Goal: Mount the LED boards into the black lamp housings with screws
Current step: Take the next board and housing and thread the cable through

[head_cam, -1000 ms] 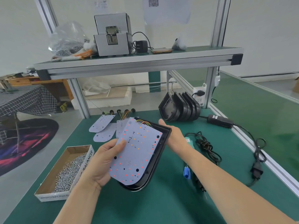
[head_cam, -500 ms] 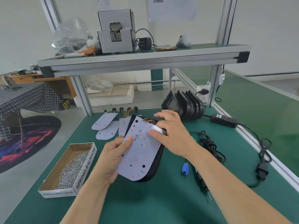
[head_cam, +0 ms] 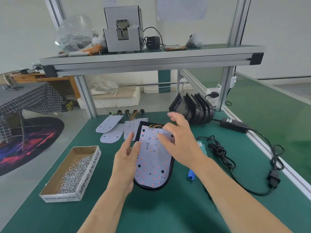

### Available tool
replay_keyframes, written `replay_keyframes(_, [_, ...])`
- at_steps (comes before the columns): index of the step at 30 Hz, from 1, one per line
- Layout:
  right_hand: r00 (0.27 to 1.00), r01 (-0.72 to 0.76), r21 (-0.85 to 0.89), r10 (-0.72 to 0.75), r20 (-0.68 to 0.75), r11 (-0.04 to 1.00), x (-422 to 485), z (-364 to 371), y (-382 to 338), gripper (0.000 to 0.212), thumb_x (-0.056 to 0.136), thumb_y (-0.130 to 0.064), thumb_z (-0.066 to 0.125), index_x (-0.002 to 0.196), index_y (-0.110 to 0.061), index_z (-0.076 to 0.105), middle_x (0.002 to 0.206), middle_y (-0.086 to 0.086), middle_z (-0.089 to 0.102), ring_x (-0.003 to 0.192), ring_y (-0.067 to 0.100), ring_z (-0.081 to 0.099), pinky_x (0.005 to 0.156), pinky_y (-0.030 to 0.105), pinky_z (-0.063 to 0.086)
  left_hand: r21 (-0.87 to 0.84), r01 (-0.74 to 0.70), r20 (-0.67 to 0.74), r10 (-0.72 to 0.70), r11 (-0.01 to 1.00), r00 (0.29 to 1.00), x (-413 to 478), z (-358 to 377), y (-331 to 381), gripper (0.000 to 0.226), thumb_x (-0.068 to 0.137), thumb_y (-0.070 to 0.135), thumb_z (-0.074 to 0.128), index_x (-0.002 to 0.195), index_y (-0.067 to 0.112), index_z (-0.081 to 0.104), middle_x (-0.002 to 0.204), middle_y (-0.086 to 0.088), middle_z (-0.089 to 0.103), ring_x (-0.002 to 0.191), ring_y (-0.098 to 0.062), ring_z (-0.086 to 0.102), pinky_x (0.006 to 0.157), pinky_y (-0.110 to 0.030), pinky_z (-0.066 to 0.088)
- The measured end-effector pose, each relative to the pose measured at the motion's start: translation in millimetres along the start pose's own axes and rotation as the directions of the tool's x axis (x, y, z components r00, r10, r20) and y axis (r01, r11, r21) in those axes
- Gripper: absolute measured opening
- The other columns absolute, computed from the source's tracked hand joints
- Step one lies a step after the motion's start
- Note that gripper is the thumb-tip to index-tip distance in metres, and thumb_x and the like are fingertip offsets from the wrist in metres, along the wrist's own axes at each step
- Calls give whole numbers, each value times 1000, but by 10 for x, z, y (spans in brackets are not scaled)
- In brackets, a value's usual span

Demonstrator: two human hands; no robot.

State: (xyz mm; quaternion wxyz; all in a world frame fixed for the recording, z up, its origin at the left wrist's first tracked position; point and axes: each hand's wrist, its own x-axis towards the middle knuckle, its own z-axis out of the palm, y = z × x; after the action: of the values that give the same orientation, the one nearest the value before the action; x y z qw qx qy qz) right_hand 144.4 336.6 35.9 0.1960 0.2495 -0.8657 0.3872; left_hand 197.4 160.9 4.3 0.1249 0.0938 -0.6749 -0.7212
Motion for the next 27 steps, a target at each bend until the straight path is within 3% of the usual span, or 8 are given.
replay_keyframes(3, [964, 97, -37, -103, -245, 995, -19, 35, -34, 50, 81, -19, 79, 125, -8, 55, 153, 10, 30, 141, 23, 32, 115, 25, 29, -114, 150, 43, -146, 982, 988, -61, 31, 8, 33, 103, 31, 54, 111, 3, 69, 112, -17, 74, 106, -33, 70, 100, -56, 51])
replay_keyframes(5, [962, -27, 99, 52, -267, 995, 5, 25, -35, 66, 79, -22, 81, 136, -16, 48, 146, 1, 38, 136, 16, 40, 110, 25, 35, -200, 169, 68, -158, 965, 985, -74, 30, -8, 36, 103, 31, 52, 114, -1, 67, 112, -15, 74, 108, -35, 70, 94, -50, 56])
replay_keyframes(8, [906, -388, 456, 423, 28, 801, 43, 5, -61, 22, 84, -31, 77, 102, -23, 67, 100, -13, 66, 88, 5, 61, 85, 30, 49, -286, 148, 64, -135, 947, 989, -68, 6, -13, 35, 102, 29, 53, 122, 2, 61, 118, -12, 73, 109, -30, 71, 88, -44, 58])
replay_keyframes(12, [910, -397, 424, 408, 70, 814, 11, 27, -35, 15, 88, -31, 71, 79, -22, 63, 65, -14, 51, 63, 8, 45, 64, 27, 40, -282, 125, 133, -90, 951, 987, -50, -30, 42, 46, 91, 30, 70, 129, 7, 58, 122, -12, 71, 114, -32, 68, 97, -51, 54])
replay_keyframes(19, [924, -351, 438, 383, 18, 828, -99, 128, -139, 17, 91, -36, 68, 91, -19, 64, 82, 0, 67, 71, 14, 54, 72, 34, 48, -219, 146, 134, -119, 965, 984, 4, -45, 127, 41, 83, 27, 77, 119, 11, 66, 113, -13, 75, 105, -37, 71, 98, -61, 51])
replay_keyframes(21, [906, -394, 611, 402, 132, 687, -68, 40, -93, 24, 96, -41, 59, 96, -18, 67, 82, -4, 67, 69, 10, 54, 67, 28, 47, -234, 151, 144, -119, 960, 982, 1, -81, 131, 45, 77, 30, 77, 118, 12, 68, 114, -14, 74, 105, -38, 71, 95, -60, 53])
replay_keyframes(24, [890, -422, 822, 344, 298, 381, -22, -63, 1, 27, 102, -13, 50, 125, -19, 62, 120, 1, 70, 78, 16, 61, 63, 30, 47, -254, 170, 198, -121, 952, 973, -31, -95, 147, 35, 75, 32, 78, 108, 19, 74, 114, -13, 75, 103, -36, 72, 83, -52, 59])
replay_keyframes(27, [880, -440, 710, 108, 462, 550, -119, -33, -57, 47, 93, 13, 53, 120, -22, 69, 114, -7, 73, 96, 10, 68, 78, 26, 54, -272, 212, 258, -141, 939, 956, -85, -61, 189, 33, 73, 33, 80, 104, 21, 76, 115, -14, 74, 103, -36, 72, 79, -49, 60])
